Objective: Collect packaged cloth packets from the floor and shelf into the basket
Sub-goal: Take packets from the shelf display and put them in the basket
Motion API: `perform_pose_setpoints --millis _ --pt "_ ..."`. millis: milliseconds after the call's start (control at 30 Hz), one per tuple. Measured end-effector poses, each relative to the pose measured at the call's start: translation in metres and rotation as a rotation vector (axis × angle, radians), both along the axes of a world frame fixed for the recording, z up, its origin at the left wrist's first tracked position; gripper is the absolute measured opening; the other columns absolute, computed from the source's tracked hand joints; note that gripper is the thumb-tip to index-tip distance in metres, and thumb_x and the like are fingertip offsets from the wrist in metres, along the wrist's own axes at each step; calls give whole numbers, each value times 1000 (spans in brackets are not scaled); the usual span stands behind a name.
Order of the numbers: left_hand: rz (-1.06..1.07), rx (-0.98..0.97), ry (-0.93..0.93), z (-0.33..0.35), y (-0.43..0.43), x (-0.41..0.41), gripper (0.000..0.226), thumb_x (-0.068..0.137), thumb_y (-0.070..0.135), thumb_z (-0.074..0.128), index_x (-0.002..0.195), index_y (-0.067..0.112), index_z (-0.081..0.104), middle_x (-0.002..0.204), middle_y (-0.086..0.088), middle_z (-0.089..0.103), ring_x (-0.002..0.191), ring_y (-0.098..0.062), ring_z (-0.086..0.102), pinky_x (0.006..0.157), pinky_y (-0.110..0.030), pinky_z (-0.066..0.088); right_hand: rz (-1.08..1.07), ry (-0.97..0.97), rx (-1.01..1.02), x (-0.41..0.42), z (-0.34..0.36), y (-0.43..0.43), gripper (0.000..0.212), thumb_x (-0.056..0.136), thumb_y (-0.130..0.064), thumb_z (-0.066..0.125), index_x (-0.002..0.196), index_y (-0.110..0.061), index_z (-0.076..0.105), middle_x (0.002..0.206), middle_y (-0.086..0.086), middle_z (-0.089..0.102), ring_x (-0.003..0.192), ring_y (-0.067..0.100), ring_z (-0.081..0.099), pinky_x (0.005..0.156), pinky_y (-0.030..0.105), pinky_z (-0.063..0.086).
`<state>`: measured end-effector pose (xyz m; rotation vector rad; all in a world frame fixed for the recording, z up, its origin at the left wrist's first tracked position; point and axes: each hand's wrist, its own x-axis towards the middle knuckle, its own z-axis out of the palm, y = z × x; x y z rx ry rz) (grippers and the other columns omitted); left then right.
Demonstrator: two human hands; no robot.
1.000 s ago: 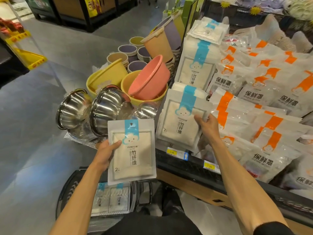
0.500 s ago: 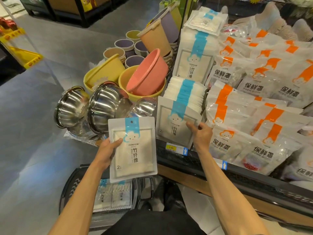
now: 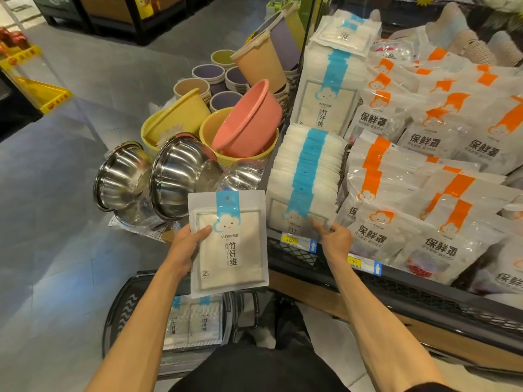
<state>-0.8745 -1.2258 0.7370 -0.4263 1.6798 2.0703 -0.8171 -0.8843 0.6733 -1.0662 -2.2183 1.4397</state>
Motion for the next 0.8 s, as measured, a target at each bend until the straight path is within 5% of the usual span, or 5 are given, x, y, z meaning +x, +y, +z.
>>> perform_pose_setpoints --millis 133,333,533,700,800 --pt "4 3 1 -2 -1 2 18 96 6 62 111 15 66 99 -7 78 86 -20 76 63 -33 62 20 -41 -60 0 5 4 52 77 -40 83 58 1 56 54 8 44 54 17 35 55 33 28" --pt "11 15 -7 -2 1 3 17 96 6 62 109 16 66 99 -7 78 87 -21 76 64 -34 62 37 -29 -112 -5 8 9 55 72 -45 84 76 7 66 70 26 64 60 19 51 58 36 41" --pt "19 22 -14 -2 1 -1 16 96 7 62 109 16 66 100 -7 78 87 -21 75 67 -35 63 47 -28 -132 -15 3 7 79 51 -71 76 82 1 69 86 22 71 86 43 67 74 62 55" --pt "24 17 -16 -3 -3 -2 18 96 8 63 111 15 67 104 -10 77 89 -23 75 68 -36 63 46 -78 -140 -16 18 -5 51 74 -40 85 90 7 71 92 24 72 93 45 66 77 61 55" --pt "30 6 -19 -3 -6 -3 19 96 9 63 113 15 66 103 -9 77 89 -23 75 66 -36 63 35 -104 -136 -19 21 -5 48 76 -37 84 90 6 70 93 24 71 94 44 66 78 60 55"
